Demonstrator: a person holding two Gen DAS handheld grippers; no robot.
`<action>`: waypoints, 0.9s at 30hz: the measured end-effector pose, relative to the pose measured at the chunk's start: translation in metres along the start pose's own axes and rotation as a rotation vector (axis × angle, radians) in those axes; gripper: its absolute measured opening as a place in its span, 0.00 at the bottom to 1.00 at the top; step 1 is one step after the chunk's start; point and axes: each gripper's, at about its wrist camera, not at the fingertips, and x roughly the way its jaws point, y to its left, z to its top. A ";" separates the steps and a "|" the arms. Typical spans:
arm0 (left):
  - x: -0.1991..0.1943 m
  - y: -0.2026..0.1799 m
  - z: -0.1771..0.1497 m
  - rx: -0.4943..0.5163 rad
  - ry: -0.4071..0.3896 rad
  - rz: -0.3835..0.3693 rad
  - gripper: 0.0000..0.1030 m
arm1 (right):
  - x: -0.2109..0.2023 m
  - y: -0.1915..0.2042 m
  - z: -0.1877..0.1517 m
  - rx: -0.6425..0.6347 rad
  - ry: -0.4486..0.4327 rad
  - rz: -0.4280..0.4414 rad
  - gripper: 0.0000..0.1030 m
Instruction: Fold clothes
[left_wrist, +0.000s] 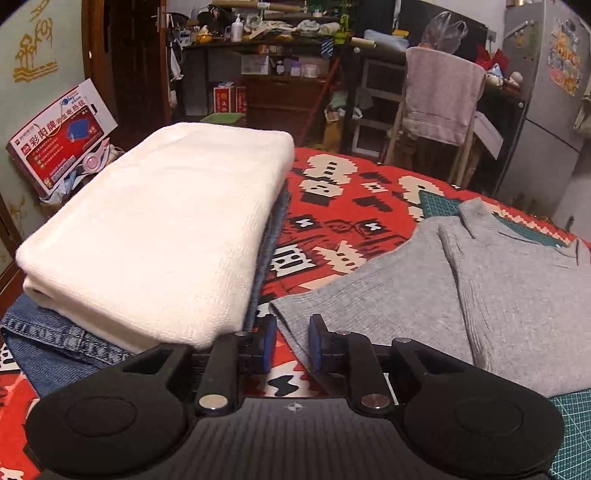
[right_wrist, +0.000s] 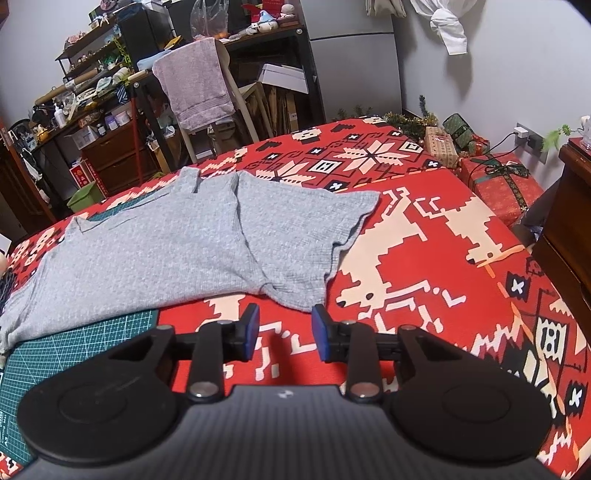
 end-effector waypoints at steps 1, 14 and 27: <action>0.000 -0.001 -0.001 0.010 -0.007 0.002 0.10 | 0.001 0.000 0.000 0.000 0.001 0.001 0.33; 0.000 -0.025 -0.018 0.269 -0.073 0.203 0.02 | -0.001 -0.002 -0.003 0.002 -0.002 -0.008 0.35; -0.049 -0.016 -0.028 0.231 -0.100 0.118 0.12 | -0.040 0.006 -0.008 -0.032 -0.059 0.024 0.36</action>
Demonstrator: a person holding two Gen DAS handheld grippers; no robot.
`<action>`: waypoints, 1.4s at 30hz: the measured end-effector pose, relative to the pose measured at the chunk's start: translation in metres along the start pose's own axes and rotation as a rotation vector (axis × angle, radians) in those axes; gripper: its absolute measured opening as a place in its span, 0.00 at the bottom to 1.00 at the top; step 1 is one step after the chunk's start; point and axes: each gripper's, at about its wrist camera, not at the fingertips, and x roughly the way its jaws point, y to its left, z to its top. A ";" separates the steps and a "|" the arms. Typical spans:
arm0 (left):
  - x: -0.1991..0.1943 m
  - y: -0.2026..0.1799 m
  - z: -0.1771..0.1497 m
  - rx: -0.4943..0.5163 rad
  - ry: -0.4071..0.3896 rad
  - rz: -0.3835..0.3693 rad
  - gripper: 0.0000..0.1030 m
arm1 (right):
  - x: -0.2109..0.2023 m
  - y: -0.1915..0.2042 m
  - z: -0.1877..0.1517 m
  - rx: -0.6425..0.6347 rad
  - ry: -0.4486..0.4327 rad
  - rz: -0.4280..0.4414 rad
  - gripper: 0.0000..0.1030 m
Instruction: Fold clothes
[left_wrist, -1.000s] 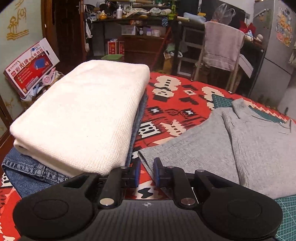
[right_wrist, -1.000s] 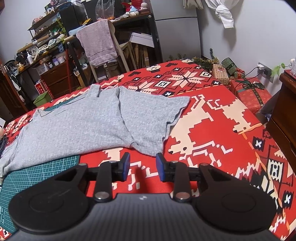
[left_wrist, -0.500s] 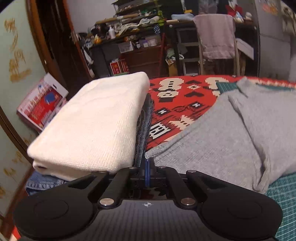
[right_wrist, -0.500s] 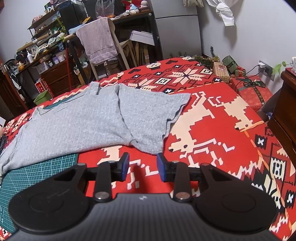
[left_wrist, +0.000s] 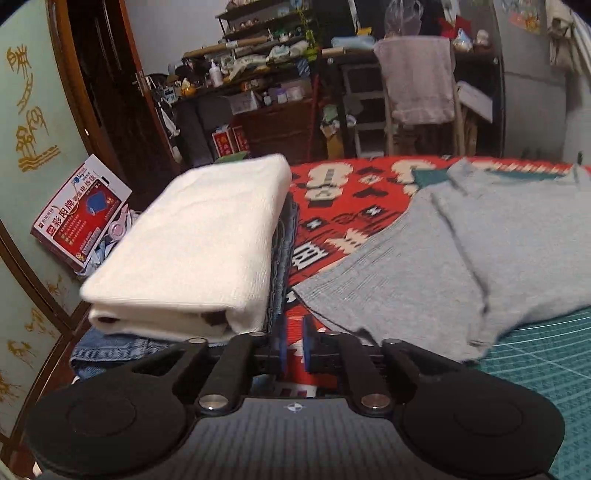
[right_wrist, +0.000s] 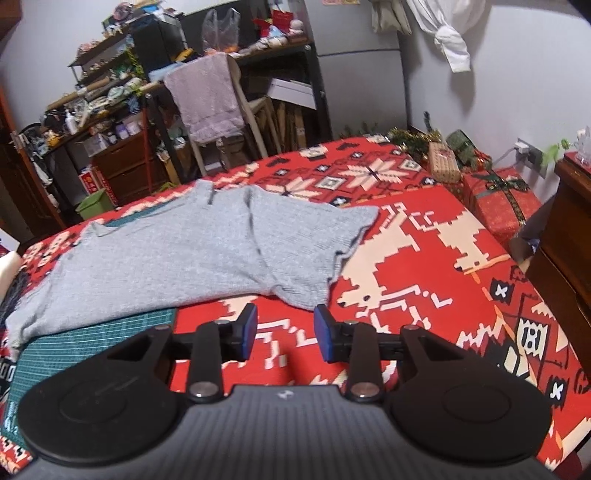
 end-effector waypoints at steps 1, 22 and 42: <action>-0.008 0.001 0.000 -0.006 -0.012 -0.015 0.12 | -0.004 0.003 0.000 -0.009 -0.006 0.007 0.36; -0.017 -0.048 0.055 0.001 -0.113 -0.334 0.24 | 0.039 0.077 0.054 -0.150 -0.040 0.131 0.10; 0.087 -0.061 0.183 0.075 0.113 -0.438 0.24 | 0.176 0.112 0.205 -0.080 0.225 0.013 0.11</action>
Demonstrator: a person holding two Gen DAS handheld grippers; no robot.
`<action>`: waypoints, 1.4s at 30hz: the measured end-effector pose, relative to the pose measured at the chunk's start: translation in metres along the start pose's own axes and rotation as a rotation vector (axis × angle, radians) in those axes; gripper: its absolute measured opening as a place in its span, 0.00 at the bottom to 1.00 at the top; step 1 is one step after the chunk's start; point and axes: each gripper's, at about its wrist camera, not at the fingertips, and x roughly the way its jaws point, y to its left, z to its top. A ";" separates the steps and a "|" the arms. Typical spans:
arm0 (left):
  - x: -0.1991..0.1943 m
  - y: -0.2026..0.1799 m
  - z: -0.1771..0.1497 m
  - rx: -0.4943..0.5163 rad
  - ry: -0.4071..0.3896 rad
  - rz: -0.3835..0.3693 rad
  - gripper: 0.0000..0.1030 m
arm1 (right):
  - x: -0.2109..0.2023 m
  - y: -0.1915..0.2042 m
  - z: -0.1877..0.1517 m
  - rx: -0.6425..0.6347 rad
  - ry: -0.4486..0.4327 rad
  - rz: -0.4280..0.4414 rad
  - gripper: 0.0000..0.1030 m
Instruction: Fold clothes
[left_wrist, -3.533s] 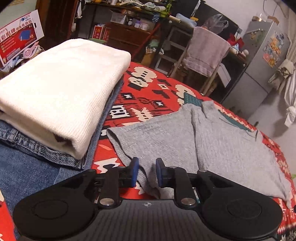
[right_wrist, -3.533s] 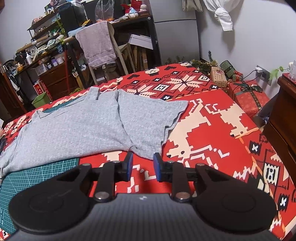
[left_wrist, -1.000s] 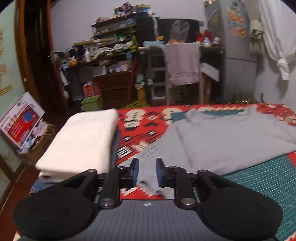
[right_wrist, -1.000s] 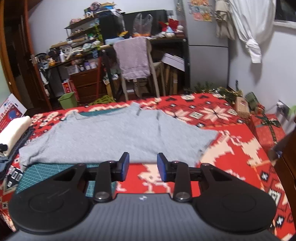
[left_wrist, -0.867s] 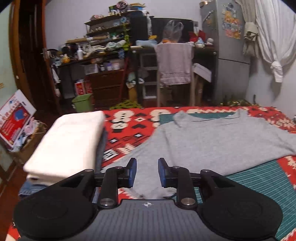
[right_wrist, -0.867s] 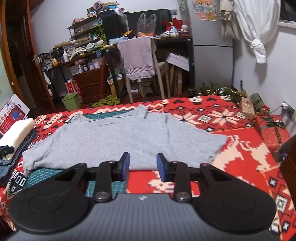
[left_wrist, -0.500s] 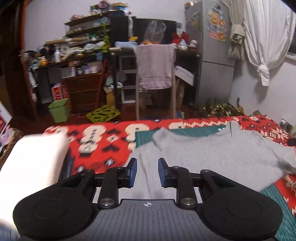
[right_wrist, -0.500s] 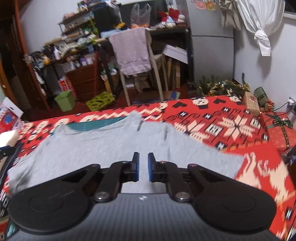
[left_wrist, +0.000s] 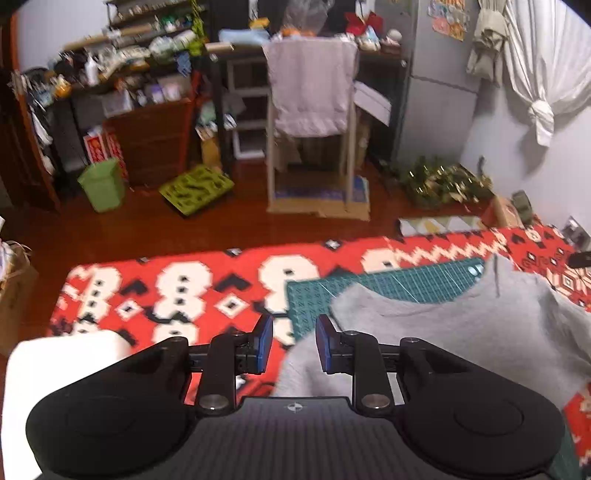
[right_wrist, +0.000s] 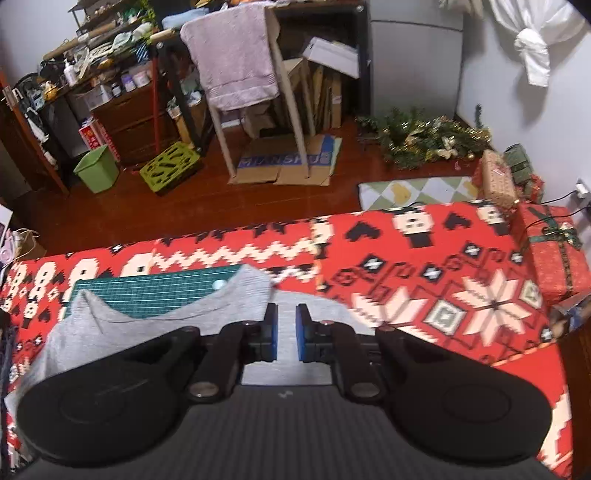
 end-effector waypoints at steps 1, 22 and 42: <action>0.002 -0.003 0.001 0.002 0.012 -0.018 0.24 | 0.003 0.007 0.000 -0.003 0.004 0.012 0.11; 0.095 0.029 0.009 0.011 0.138 -0.247 0.18 | 0.114 0.217 0.008 -0.345 0.126 0.363 0.31; 0.095 0.045 -0.001 -0.073 0.150 -0.225 0.01 | 0.167 0.205 0.020 -0.203 0.284 0.522 0.07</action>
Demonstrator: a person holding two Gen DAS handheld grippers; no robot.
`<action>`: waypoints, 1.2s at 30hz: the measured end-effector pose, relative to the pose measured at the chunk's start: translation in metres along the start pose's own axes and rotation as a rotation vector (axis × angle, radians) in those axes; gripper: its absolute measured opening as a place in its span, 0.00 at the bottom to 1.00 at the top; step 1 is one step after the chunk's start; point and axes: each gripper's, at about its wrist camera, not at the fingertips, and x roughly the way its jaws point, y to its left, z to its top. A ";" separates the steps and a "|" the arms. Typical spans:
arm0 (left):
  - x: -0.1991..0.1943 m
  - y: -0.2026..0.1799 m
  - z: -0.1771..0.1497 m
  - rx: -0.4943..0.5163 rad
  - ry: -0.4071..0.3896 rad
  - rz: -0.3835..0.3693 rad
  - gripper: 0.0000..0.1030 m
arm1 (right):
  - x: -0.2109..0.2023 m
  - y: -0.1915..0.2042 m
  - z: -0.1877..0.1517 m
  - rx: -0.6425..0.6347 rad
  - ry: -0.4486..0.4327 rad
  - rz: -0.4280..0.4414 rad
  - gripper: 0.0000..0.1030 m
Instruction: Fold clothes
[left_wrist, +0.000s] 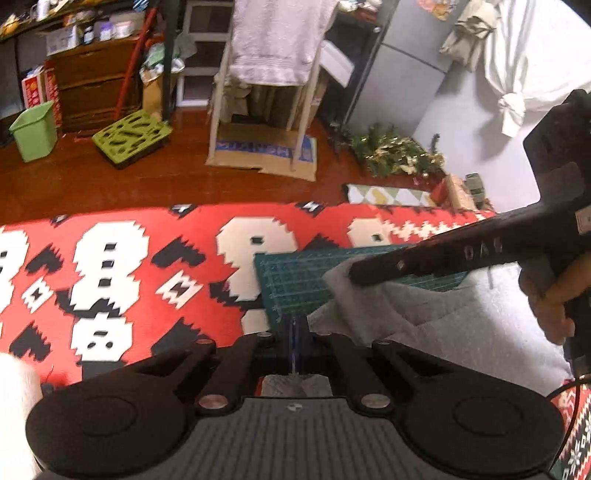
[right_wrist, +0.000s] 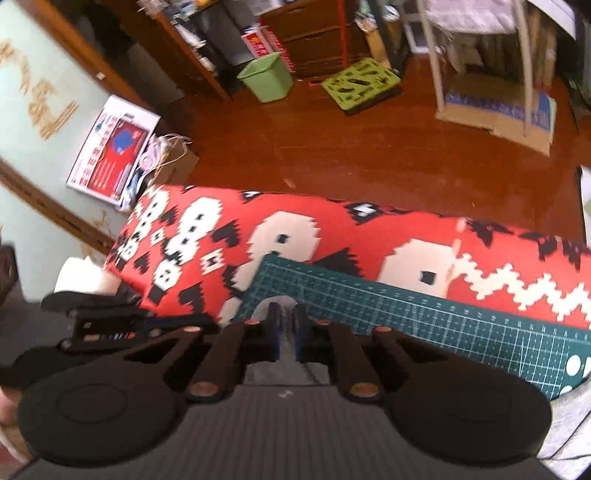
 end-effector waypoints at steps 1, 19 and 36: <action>0.001 0.001 0.000 -0.008 0.001 0.006 0.01 | 0.004 -0.004 0.000 0.013 0.002 0.001 0.08; -0.013 -0.018 0.026 -0.043 -0.064 0.077 0.05 | -0.068 -0.032 -0.005 0.071 -0.207 -0.129 0.43; 0.074 -0.182 0.063 0.144 -0.020 -0.184 0.28 | -0.175 -0.174 -0.070 0.232 -0.247 -0.343 0.16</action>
